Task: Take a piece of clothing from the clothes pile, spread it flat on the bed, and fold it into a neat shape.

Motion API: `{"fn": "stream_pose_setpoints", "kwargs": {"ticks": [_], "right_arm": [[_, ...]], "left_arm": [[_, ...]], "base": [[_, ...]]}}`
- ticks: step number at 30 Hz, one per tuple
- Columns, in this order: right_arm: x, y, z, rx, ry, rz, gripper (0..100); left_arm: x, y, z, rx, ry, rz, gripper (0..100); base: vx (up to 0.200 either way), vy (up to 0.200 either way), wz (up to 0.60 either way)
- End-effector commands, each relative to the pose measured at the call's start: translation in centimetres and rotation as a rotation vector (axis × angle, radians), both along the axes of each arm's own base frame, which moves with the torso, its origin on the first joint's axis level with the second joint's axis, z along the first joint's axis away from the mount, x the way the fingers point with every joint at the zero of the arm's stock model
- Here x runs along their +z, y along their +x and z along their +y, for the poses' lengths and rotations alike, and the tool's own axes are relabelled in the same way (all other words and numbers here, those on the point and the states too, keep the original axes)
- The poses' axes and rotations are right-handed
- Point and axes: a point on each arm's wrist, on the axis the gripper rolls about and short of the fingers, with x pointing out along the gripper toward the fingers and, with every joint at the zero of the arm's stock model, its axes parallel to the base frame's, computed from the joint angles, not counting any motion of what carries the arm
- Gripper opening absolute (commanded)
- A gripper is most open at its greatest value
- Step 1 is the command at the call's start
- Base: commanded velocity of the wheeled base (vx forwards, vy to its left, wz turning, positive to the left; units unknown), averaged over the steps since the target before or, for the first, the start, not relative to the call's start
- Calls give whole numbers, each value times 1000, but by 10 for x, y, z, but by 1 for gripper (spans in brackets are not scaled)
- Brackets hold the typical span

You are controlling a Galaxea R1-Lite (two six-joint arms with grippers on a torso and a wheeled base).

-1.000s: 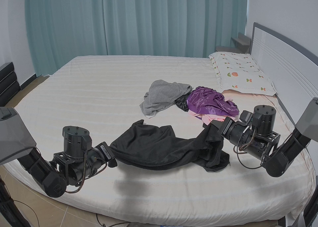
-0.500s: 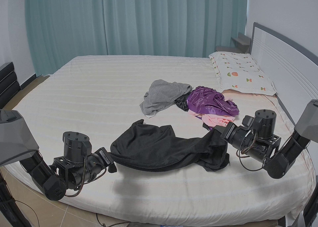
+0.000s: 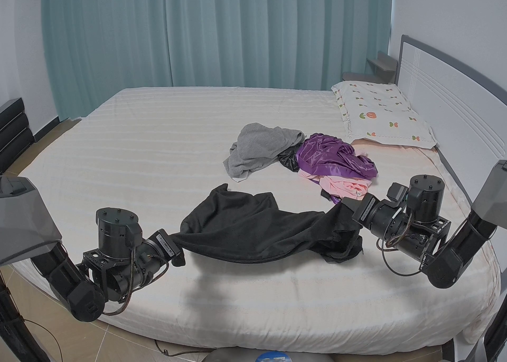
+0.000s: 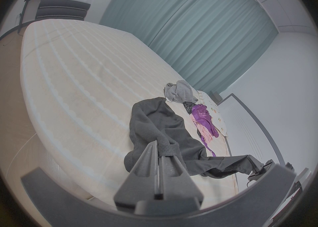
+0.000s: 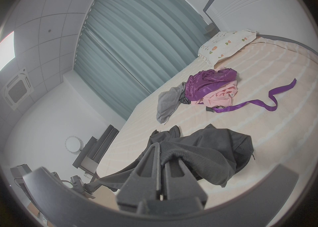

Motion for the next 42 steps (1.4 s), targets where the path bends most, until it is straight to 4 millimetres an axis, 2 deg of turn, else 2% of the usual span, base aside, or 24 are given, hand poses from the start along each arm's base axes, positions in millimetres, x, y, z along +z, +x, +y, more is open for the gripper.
{"fn": "stream_pose_setpoints", "kwargs": {"ticks": [1, 4, 30, 36, 42], "right_arm": [[1, -4, 1, 10, 3, -10, 0], [2, -5, 1, 8, 5, -15, 0], [-1, -4, 2, 4, 1, -12, 0], [3, -2, 1, -23, 18, -66, 0], [-5, 2, -3, -39, 8, -54, 0]], "left_arm": [[-1, -1, 1, 10, -2, 6, 0], [-1, -4, 2, 13, -4, 6, 0], [5, -4, 1, 2, -5, -18, 0], [7, -4, 1, 2, -20, -55, 0], [8, -5, 3, 3, -9, -61, 0]], "base": [[0, 0, 0], [0, 0, 0], [0, 200, 0], [0, 200, 0], [0, 200, 0]]}}
